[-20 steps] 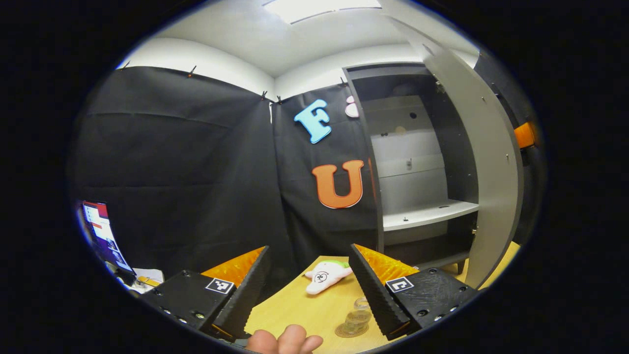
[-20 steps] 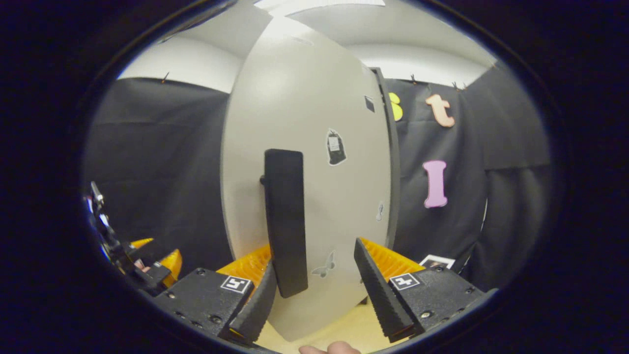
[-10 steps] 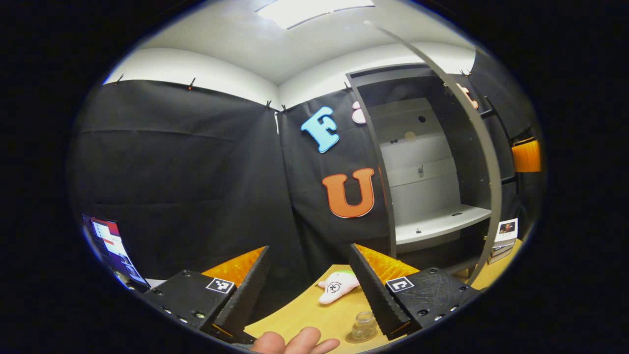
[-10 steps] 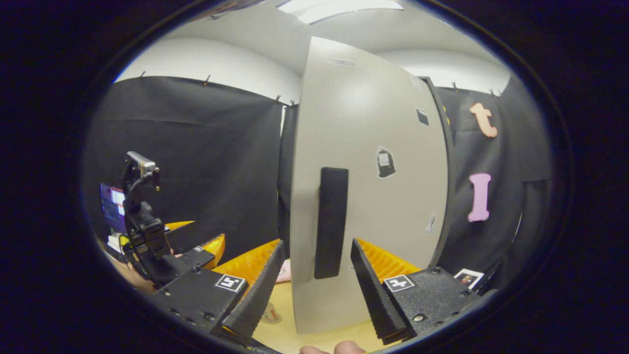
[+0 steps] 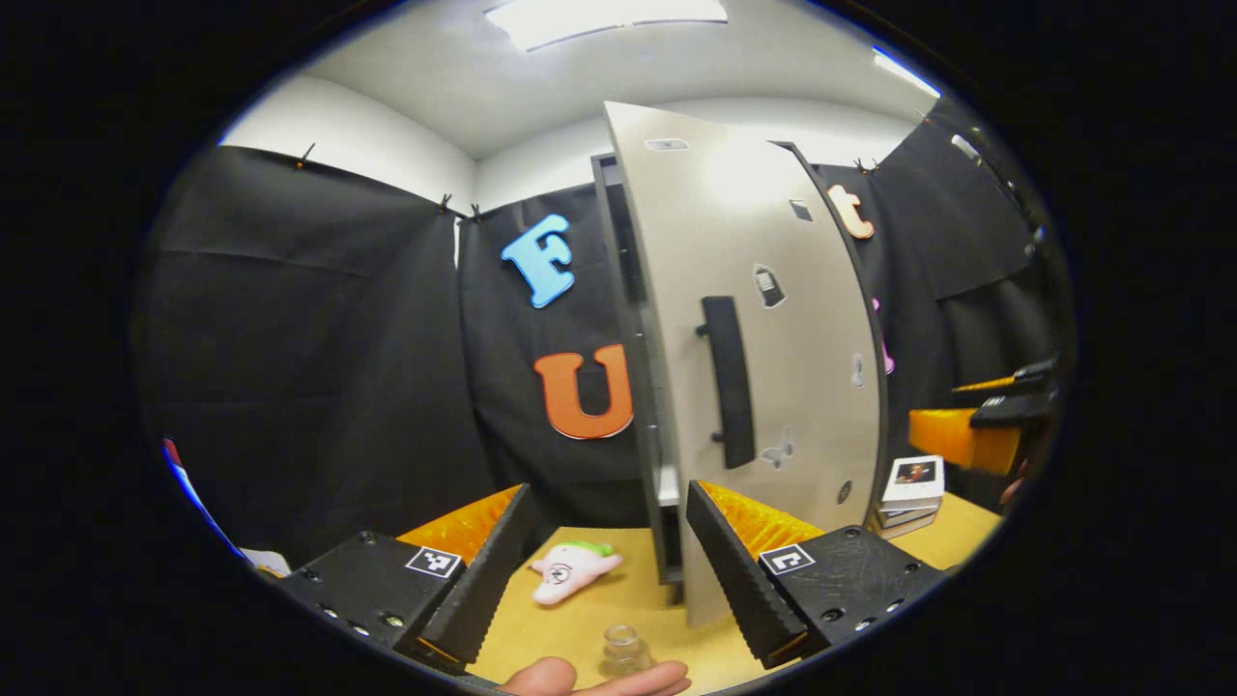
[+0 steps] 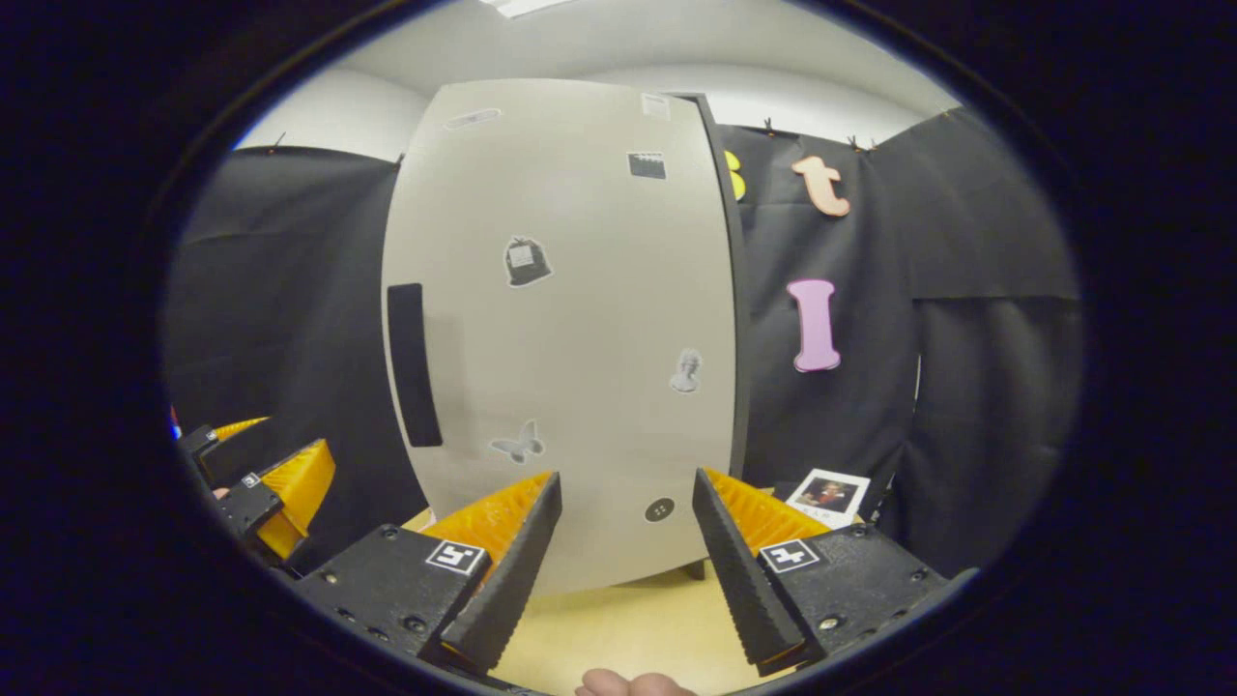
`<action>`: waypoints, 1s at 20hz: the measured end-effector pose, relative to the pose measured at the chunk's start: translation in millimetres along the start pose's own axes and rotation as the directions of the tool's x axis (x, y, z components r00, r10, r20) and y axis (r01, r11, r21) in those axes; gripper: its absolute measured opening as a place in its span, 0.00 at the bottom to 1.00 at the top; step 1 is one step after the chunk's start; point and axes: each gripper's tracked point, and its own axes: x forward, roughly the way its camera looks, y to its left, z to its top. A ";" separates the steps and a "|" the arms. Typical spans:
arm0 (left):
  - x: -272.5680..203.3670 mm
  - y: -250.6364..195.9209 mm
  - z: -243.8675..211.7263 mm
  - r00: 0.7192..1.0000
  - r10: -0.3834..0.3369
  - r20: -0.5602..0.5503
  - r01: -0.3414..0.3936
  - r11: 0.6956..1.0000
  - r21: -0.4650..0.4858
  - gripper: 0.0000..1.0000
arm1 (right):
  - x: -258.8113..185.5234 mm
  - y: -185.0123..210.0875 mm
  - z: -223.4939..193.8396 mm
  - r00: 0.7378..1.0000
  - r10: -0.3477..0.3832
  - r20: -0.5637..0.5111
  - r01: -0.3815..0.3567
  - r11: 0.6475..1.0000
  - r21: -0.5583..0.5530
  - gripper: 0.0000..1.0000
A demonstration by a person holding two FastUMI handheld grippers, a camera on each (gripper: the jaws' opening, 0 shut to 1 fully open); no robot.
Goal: Open the cabinet door with the right hand, grasp the bottle in the cabinet with the left hand and place it on the coaster, then close the cabinet door with the right hand.
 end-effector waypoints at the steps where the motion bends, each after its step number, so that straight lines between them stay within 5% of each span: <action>1: 1.2 -8.5 3.5 1.000 -0.020 -0.008 0.020 1.000 -0.022 0.96 | 0.6 3.7 1.4 1.000 -0.014 0.009 0.013 1.000 0.007 0.91; 6: 4.3 -32.9 -12.0 0.993 -0.092 -0.073 0.087 0.994 -0.067 0.96 | -5.6 2.6 0.0 0.999 -0.043 0.022 0.044 0.998 -0.043 0.93; 20: 16.9 -58.0 -28.9 0.990 -0.112 -0.084 0.105 0.992 -0.076 0.96 | -12.5 -8.0 -2.9 0.998 -0.063 0.019 0.063 0.998 -0.010 0.94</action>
